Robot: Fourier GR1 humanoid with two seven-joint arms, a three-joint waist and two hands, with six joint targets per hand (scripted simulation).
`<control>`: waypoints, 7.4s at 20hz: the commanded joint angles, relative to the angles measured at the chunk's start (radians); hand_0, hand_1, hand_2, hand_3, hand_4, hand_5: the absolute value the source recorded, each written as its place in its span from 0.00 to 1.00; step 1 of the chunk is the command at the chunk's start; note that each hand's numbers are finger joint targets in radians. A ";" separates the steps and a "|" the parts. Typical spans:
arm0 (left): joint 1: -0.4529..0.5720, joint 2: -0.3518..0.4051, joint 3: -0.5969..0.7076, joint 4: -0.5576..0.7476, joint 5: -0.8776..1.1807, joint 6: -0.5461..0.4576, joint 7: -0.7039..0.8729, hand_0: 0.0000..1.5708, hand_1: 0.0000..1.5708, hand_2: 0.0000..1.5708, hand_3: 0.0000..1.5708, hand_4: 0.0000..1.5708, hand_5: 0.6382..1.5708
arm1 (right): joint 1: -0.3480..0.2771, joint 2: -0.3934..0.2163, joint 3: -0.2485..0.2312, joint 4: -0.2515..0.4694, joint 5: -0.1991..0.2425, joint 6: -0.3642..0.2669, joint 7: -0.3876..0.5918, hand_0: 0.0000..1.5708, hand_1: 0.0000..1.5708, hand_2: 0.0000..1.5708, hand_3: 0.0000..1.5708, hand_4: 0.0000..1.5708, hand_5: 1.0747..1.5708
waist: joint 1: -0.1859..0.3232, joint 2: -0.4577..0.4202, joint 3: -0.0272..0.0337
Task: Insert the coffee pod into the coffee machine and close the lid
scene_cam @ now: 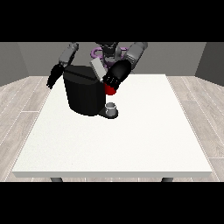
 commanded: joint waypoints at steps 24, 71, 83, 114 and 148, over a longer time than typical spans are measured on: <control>-0.035 0.086 0.008 0.029 -0.079 0.086 -0.070 0.00 0.00 0.36 0.30 0.00 1.00 | -0.014 0.035 0.050 -0.030 0.042 -0.024 0.029 0.00 0.00 0.00 0.00 0.11 1.00 | -0.042 0.026 -0.0004; 0.809 -0.475 0.175 -0.244 0.570 -0.038 -0.030 0.00 0.00 0.00 0.00 0.25 1.00 | 0.092 -0.119 -0.110 0.047 -0.161 0.191 0.087 0.00 0.00 0.00 0.00 0.11 1.00 | 0.505 -0.574 -0.0002; 0.955 -0.480 0.026 -0.513 0.649 0.031 0.003 0.00 0.00 0.00 0.00 0.22 1.00 | -0.033 -0.111 -0.149 0.208 -0.231 0.202 0.087 0.00 0.00 0.00 0.00 0.04 1.00 | 0.530 -0.453 -0.0003; 1.028 -0.369 0.055 -0.786 0.768 0.019 0.145 0.00 0.00 0.00 0.00 0.23 1.00 | -0.329 -0.095 0.000 0.294 -0.111 0.214 0.074 0.00 0.00 0.00 0.00 0.00 1.00 | 0.522 -0.299 -0.0006; 0.789 -0.453 -0.095 -0.797 0.701 0.013 0.080 0.00 0.00 0.00 0.00 0.27 1.00 | -0.581 -0.246 0.010 -0.030 0.014 0.139 0.370 0.00 0.00 0.00 0.00 0.00 1.00 | 0.871 -0.007 -0.0003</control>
